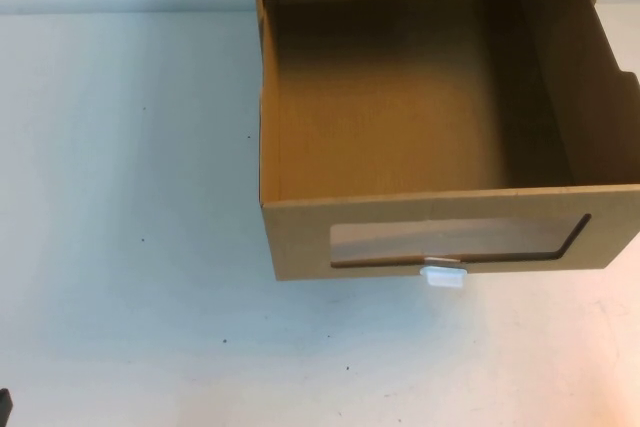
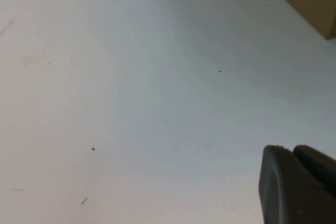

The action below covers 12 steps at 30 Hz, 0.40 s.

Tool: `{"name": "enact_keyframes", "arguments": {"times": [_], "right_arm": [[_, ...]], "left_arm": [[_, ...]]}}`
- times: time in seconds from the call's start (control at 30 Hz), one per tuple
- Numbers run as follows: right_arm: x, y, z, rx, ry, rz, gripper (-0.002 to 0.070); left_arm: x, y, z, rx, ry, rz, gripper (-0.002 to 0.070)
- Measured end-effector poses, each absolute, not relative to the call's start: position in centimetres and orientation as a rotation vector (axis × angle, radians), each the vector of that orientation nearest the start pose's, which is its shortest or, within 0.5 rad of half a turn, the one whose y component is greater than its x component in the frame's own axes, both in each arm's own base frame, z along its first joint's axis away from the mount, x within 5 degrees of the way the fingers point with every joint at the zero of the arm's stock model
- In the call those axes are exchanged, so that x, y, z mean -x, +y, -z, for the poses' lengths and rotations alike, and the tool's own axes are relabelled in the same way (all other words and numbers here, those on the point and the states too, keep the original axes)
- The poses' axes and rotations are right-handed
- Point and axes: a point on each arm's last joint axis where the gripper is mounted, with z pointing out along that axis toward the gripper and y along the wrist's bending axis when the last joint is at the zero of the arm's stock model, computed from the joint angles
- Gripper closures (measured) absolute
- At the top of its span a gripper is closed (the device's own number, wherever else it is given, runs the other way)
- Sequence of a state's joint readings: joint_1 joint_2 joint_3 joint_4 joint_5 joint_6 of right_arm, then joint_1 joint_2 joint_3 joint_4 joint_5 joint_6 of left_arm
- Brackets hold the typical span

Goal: Open the shoe box
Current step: 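Pull the top drawer of the cardboard box fully open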

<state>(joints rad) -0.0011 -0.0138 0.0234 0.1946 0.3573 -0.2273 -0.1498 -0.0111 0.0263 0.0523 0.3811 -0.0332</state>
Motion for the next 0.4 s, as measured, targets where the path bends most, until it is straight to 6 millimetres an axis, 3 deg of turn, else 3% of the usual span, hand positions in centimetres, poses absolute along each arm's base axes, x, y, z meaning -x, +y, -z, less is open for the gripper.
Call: {"name": "enact_keyframes", "arguments": {"times": [0.4], "right_arm": [[-5.28,0.61,-17.45,0.088,1.842,-0.03,0.069]], "left_arm": [[-5.19,-0.6,-17.03,-0.202,1.873,0.029,0.0679]]}}
